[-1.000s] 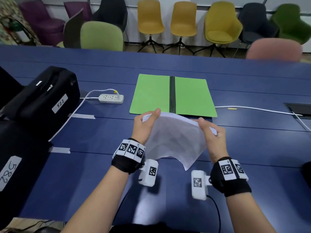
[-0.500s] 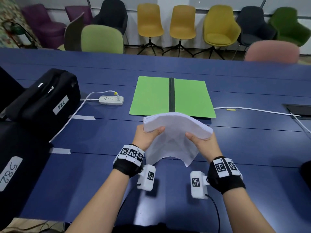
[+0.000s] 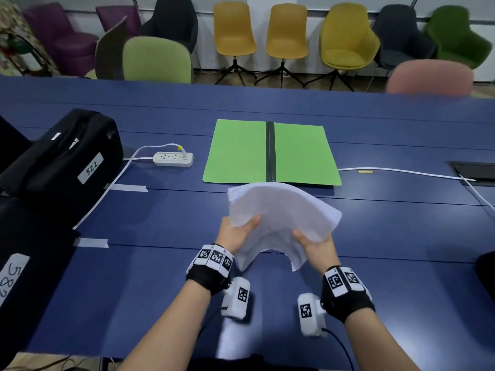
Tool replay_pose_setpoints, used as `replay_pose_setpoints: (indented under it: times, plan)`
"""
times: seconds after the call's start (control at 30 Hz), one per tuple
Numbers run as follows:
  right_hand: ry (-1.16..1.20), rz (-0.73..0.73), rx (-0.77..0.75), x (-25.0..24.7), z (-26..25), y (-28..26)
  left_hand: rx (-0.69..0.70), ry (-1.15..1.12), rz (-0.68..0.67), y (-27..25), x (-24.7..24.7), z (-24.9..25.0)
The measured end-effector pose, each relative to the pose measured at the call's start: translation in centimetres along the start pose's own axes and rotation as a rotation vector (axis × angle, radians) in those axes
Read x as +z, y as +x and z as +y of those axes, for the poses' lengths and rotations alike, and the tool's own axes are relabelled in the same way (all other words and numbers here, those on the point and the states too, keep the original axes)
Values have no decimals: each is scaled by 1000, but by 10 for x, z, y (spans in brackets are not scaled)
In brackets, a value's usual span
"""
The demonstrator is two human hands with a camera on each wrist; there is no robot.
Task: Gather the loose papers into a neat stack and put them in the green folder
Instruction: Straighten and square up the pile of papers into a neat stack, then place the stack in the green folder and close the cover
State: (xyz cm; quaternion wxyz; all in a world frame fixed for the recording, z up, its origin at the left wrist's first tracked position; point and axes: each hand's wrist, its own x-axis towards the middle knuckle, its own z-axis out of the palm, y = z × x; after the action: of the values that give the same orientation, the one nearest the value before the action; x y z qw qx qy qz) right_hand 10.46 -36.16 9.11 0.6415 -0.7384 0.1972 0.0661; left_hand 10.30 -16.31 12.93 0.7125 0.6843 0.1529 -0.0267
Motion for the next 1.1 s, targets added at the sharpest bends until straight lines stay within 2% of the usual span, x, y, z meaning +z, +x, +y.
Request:
replay_pose_setpoints:
  times: [0.1,0.27,0.37,0.47,0.6,0.7,0.8,0.93,1.1]
  plan:
    - [-42,-5,11,1,3,8,-17,24,32,6,1,0]
    - [4,-39,-94,-5,-29,14,-21,16,-1,14,-8,15]
    - [75,-32,-109,-7,-39,22,-92,-37,-89,18,-14,13]
    - [117,-7,-51,-6,-38,41,-219,81,-212,14,-21,-10]
    - [23,-158,58,2,-35,65,-304,43,-83,15,-26,-41]
    - [-48,-253,140,3,-25,83,-357,125,7,26,-36,-51]
    - [-65,-190,241,-2,-4,101,-428,264,84,46,-67,-57]
    - [2,-37,269,-12,-1,136,-567,498,144,64,-102,-73]
    - [45,146,217,-1,-16,192,-588,379,189,68,-105,-90]
